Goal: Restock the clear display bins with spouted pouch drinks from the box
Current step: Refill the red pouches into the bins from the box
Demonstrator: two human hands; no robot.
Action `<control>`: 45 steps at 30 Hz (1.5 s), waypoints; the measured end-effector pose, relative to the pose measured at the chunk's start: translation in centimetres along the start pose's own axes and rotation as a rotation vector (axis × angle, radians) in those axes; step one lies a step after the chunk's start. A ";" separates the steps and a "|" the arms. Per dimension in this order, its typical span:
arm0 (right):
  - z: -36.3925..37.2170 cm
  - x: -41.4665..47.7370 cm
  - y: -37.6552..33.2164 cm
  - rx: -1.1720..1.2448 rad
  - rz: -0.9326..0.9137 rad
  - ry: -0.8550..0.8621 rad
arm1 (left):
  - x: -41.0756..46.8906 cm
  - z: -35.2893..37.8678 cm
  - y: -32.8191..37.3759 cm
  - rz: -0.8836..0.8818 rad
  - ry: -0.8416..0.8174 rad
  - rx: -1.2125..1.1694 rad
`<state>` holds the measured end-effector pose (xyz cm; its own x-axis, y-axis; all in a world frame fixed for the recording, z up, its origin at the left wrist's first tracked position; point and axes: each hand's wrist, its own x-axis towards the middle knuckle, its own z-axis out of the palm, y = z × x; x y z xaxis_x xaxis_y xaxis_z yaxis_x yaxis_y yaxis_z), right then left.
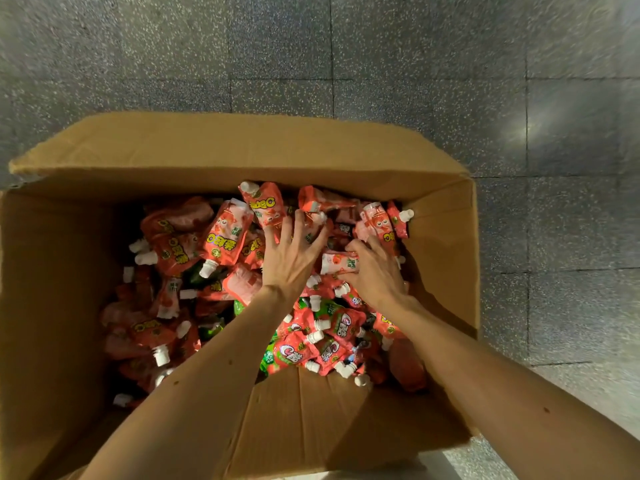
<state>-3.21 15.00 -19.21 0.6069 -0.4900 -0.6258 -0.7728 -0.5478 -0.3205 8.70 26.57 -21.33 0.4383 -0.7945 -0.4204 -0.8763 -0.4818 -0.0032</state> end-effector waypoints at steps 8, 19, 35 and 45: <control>-1.3 -2.5 0.5 0.132 0.041 0.112 | -2.6 -0.6 -1.3 0.012 0.187 -0.089; -4.9 -9.1 -4.4 0.302 0.053 0.294 | -11.1 -7.5 -5.1 -0.544 0.377 -1.592; -12.3 -20.3 -15.5 1.045 -0.183 0.037 | -31.6 -18.0 -7.7 -0.519 0.924 -2.149; -10.5 -38.2 -21.4 1.231 -0.503 -0.911 | -52.0 -19.8 1.4 -0.454 1.388 -2.110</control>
<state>-7.92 38.35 19.03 0.8731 0.3540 -0.3353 -0.4843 0.5496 -0.6808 -11.35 59.85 18.48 0.9838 0.1093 -0.1424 0.0718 0.4874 0.8702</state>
